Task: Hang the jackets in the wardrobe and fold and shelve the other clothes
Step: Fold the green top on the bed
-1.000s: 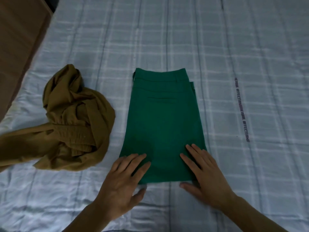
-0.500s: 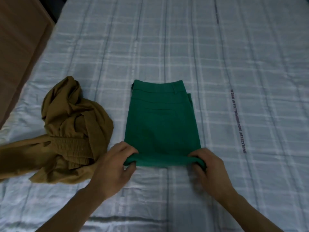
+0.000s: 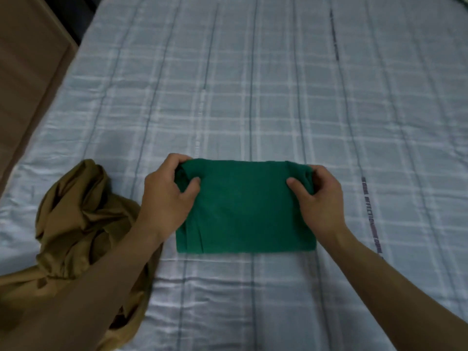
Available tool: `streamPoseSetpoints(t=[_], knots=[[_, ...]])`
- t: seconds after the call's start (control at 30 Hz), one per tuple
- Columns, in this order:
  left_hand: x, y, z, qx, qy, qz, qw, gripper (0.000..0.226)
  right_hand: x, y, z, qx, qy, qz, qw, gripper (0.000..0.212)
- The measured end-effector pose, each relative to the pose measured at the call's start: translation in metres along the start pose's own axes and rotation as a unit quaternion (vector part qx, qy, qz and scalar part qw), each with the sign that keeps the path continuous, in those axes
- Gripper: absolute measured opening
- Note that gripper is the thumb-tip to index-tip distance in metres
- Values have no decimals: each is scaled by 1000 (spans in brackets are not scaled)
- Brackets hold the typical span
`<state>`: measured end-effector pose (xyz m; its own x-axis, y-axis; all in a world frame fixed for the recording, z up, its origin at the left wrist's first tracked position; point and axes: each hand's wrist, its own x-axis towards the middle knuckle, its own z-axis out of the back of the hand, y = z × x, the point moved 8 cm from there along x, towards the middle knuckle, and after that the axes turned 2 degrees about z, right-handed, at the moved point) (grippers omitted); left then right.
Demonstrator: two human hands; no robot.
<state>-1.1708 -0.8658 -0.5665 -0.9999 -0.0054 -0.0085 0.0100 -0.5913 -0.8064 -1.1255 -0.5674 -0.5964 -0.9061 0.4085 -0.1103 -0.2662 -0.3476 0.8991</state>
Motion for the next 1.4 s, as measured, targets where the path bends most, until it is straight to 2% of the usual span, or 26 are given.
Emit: streamPoseSetpoints(t=[0.1,0.17,0.23,0.3,0.4,0.53,0.63,0.87,0.97,1.07,1.13,1.23,1.4], knots=[[22,16,-13,-9,-10,39,999,23,25,-4,-14,-29,0,8,1000,23],[23,25,-19,70,-20,50,996,36,31,-8,-20,-88,5,18,996,38],[14,17,-26,163,-14,8,986,45,26,-5,-22,-164,8,57,985,47],[-2,1,-36,217,15,-62,974,48,11,8,-26,-221,21,141,965,49],[-28,-7,-61,307,74,-123,941,58,-22,16,-48,-283,85,230,927,55],[-37,22,-95,382,159,-151,898,69,-45,-16,-78,-387,173,240,873,66],[-31,39,-108,389,186,-163,887,72,-42,-34,-83,-394,177,230,872,66],[-33,26,-96,376,181,-167,893,72,-42,-28,-74,-365,181,245,880,68],[-54,7,-83,376,155,-216,888,56,-45,-20,-57,-329,129,238,905,66],[-74,-1,-76,342,153,-262,889,43,-65,-11,-50,-302,99,272,908,51],[-80,7,-75,343,184,-258,884,52,-79,-17,-51,-316,120,282,898,53],[-82,19,-78,383,215,-270,857,67,-85,-37,-55,-367,181,256,876,78],[-72,15,-86,416,179,-276,848,71,-80,-27,-57,-383,152,280,867,58]])
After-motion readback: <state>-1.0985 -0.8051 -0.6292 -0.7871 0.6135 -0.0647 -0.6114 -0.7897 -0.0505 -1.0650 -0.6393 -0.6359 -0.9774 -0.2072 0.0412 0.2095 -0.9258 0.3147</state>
